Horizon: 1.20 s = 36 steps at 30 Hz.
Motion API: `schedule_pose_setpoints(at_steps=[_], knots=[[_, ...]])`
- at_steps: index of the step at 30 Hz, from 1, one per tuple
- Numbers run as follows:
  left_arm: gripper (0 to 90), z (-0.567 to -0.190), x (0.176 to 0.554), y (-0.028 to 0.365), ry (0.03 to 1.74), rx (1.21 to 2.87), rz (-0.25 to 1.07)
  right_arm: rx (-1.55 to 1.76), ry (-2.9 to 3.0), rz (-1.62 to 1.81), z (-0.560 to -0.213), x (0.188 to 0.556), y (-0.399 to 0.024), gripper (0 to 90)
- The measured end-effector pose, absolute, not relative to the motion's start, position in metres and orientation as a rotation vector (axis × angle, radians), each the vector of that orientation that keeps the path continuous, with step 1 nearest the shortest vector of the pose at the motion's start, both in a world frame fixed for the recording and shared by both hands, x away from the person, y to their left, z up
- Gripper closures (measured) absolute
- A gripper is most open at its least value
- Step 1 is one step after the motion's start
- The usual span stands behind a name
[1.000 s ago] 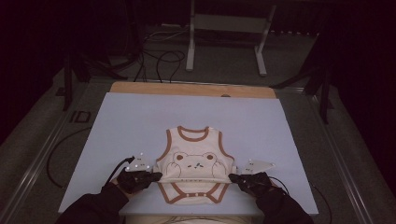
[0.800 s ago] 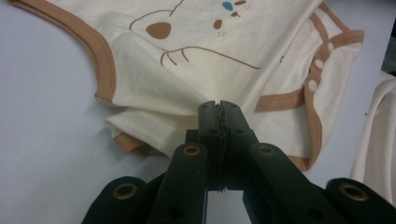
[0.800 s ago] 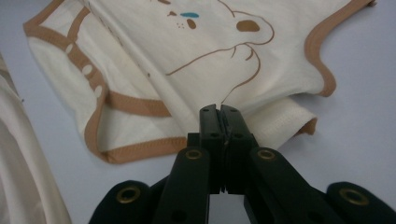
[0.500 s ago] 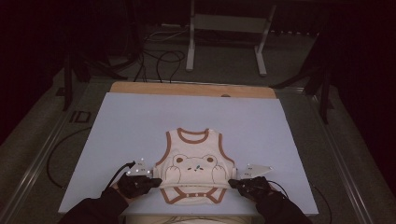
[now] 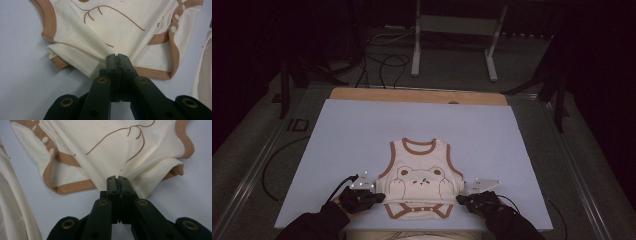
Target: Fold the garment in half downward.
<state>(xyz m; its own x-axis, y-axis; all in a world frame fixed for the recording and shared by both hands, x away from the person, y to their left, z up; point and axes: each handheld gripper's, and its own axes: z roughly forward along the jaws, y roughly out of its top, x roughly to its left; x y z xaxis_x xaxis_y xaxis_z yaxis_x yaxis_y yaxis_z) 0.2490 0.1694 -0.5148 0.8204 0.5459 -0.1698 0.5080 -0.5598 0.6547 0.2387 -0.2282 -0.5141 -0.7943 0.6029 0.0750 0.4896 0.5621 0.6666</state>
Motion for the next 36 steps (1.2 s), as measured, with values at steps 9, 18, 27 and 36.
schedule_pose_setpoints(at_steps=[9, 18, 27, 36], knots=[[88.9, -0.514, 0.248, 0.168, 0.756, 2.284, 0.086, 0.946, 2.633, 1.061, -0.514, 0.239, -0.229, 88.1], [79.7, -0.508, 0.247, 0.171, 0.731, 2.240, 0.096, 0.991, 2.632, 1.131, -0.512, 0.241, -0.230, 66.4], [57.3, -0.496, 0.251, 0.179, 0.753, 2.194, 0.115, 1.003, 2.564, 1.217, -0.499, 0.243, -0.233, 34.7], [25.5, -0.483, 0.256, 0.181, 0.769, 2.184, 0.126, 0.968, 2.505, 1.289, -0.481, 0.246, -0.234, 13.5]])
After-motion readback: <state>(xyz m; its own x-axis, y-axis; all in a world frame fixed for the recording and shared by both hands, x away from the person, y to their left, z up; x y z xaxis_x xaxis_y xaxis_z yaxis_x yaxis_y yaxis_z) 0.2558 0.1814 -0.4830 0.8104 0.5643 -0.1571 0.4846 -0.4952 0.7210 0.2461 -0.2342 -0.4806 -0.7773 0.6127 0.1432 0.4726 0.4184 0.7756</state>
